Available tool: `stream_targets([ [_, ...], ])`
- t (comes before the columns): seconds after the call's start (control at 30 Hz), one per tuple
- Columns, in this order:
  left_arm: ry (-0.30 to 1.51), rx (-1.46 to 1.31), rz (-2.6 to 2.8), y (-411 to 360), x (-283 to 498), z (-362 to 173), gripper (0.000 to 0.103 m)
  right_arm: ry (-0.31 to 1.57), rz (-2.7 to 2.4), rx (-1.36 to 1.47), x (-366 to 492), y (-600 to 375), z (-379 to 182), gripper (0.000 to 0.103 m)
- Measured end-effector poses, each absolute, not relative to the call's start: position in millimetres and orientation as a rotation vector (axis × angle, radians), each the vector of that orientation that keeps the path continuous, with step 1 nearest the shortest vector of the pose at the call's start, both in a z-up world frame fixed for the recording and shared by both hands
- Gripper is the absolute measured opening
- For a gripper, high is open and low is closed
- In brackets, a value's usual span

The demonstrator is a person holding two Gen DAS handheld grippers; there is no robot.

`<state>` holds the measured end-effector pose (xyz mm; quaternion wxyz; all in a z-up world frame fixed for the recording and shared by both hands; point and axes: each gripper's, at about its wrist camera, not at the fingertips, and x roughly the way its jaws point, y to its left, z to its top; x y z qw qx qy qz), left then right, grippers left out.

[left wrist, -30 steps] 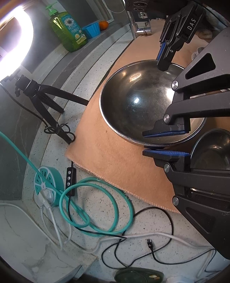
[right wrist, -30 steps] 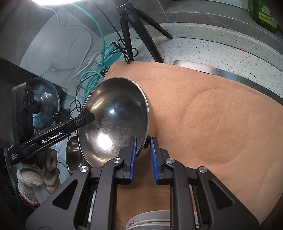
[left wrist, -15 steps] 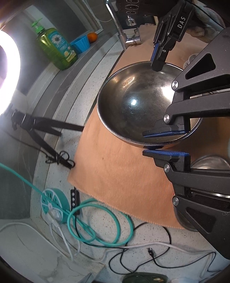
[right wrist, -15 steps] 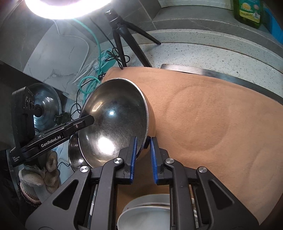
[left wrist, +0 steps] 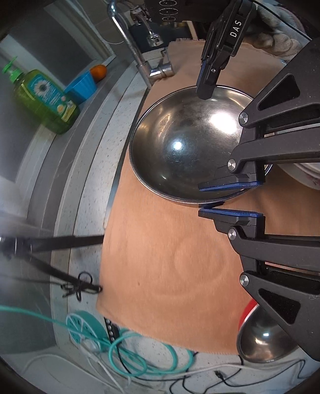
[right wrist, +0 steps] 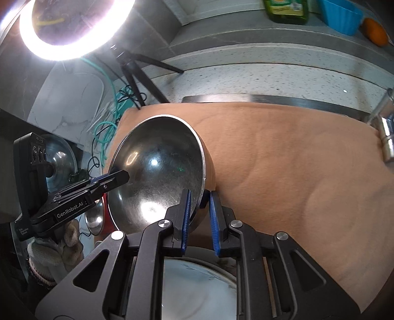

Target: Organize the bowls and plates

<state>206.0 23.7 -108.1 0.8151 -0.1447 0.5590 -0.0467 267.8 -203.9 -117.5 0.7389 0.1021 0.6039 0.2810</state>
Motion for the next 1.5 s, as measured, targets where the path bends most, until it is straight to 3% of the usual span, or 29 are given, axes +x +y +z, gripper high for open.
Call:
stream_targets([
  [0.87, 1.270, -0.168, -0.329, -117.7, 219.0, -116.3, 0.012, 1.314, 0.387, 0.360, 252.9, -360.1, -124.2, 0.015],
  [1.5, 1.281, -0.124, -0.355, -148.5, 212.7, -118.7, 0.012, 1.337, 0.333, 0.385, 229.7, -390.9, -139.1, 0.015],
])
